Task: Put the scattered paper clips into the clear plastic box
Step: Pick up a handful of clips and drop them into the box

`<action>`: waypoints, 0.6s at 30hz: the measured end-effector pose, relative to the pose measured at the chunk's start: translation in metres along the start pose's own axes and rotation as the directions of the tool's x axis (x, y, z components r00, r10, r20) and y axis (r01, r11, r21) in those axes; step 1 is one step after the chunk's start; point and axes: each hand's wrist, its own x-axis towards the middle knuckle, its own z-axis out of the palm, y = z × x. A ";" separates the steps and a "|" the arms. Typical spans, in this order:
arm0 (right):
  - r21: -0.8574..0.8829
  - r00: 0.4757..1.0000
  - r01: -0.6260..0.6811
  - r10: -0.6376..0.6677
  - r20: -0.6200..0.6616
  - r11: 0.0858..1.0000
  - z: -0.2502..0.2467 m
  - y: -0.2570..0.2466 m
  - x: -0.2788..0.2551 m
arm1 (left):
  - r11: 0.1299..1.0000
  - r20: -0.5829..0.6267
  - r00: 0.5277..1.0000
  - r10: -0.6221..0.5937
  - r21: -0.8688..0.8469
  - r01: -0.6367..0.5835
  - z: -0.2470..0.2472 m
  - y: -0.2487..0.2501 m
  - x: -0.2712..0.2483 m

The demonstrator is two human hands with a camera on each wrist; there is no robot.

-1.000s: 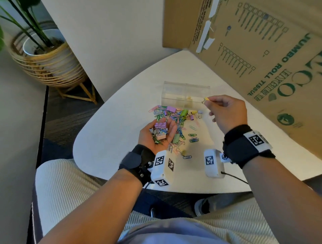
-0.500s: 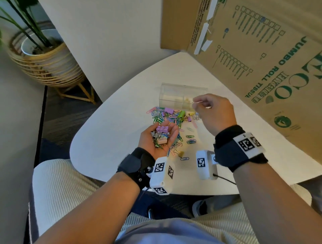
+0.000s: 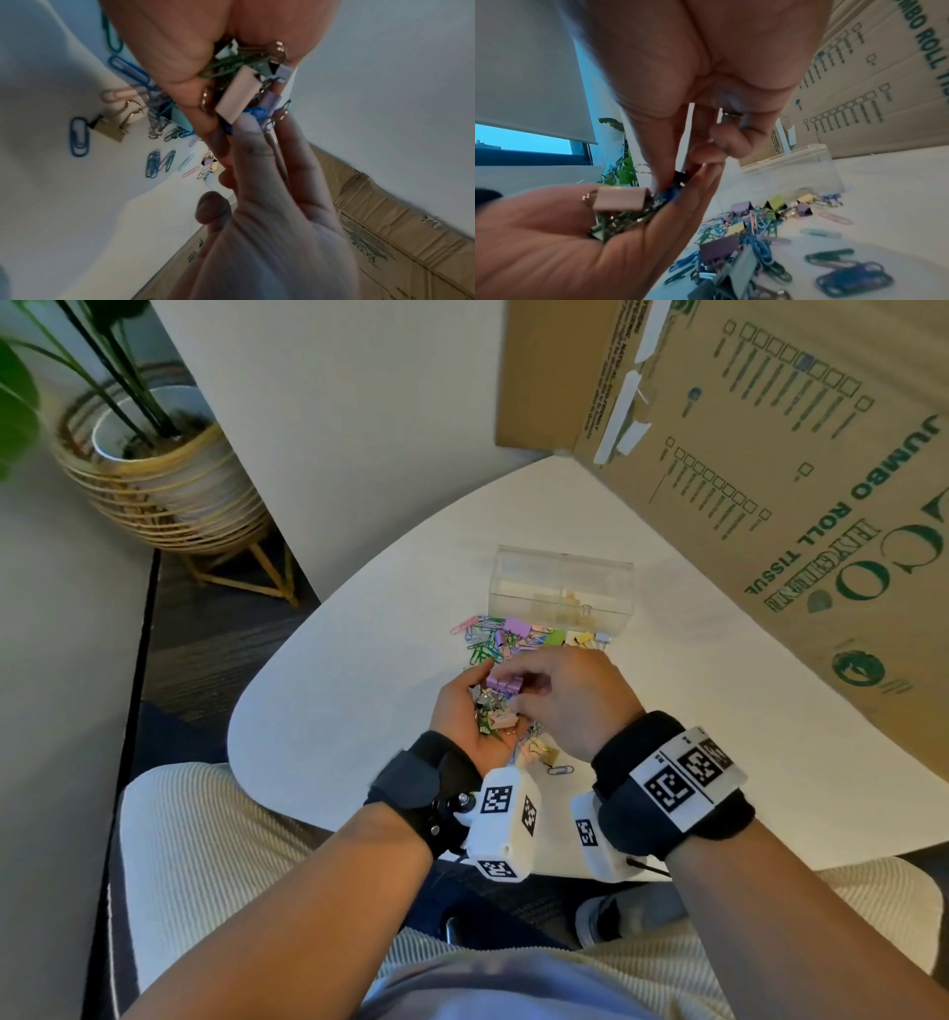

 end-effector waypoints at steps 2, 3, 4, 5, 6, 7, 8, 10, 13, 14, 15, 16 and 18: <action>0.097 0.999 -0.026 0.030 -0.034 0.995 0.003 0.003 -0.001 | 1.000 0.015 1.000 -0.019 -0.017 0.019 -0.002 0.000 -0.001; 0.147 0.998 -0.037 0.045 -0.052 0.988 0.002 0.004 0.000 | 1.000 0.024 1.000 -0.019 -0.024 0.020 -0.002 0.001 0.000; 0.188 0.996 -0.040 0.055 -0.073 0.981 0.001 0.004 0.000 | 0.999 0.037 0.999 -0.011 -0.034 0.012 -0.001 0.002 0.002; 0.216 0.993 -0.035 0.057 -0.099 0.976 0.000 0.005 -0.001 | 0.999 0.047 0.999 0.002 -0.044 0.001 -0.001 0.003 0.004; 0.232 0.990 -0.024 0.055 -0.128 0.972 -0.002 0.005 -0.001 | 0.999 0.057 0.998 0.014 -0.046 -0.011 0.000 0.004 0.006; 0.238 0.985 -0.014 0.054 -0.162 0.971 -0.005 0.005 -0.001 | 0.999 0.064 0.998 0.025 -0.043 -0.022 0.002 0.005 0.008; 0.242 0.980 -0.009 0.057 -0.192 0.970 -0.007 0.005 -0.001 | 0.999 0.065 0.997 0.032 -0.034 -0.030 0.003 0.006 0.009; 0.251 0.973 -0.011 0.068 -0.219 0.968 -0.011 0.007 -0.002 | 0.999 0.068 0.997 0.045 -0.014 -0.045 0.007 0.006 0.010; 0.229 0.983 -0.009 0.051 -0.177 0.973 -0.012 0.009 -0.002 | 0.998 0.073 0.995 0.061 0.002 -0.062 0.008 0.004 0.011; 0.200 0.987 -0.012 0.043 -0.155 0.980 -0.012 0.010 -0.002 | 0.998 0.076 0.996 0.054 0.020 -0.056 0.009 0.004 0.012; 0.165 0.991 -0.015 0.037 -0.129 0.986 -0.012 0.011 -0.001 | 0.998 0.075 0.996 0.043 0.036 -0.046 0.009 0.003 0.011; 0.129 0.995 -0.019 0.031 -0.097 0.992 -0.012 0.012 -0.001 | 0.998 0.071 0.997 0.032 0.047 -0.036 0.008 0.002 0.011; 0.039 0.999 -0.025 0.026 -0.034 0.999 -0.014 0.012 0.001 | 0.998 0.069 0.998 0.008 0.061 -0.013 0.008 0.001 0.010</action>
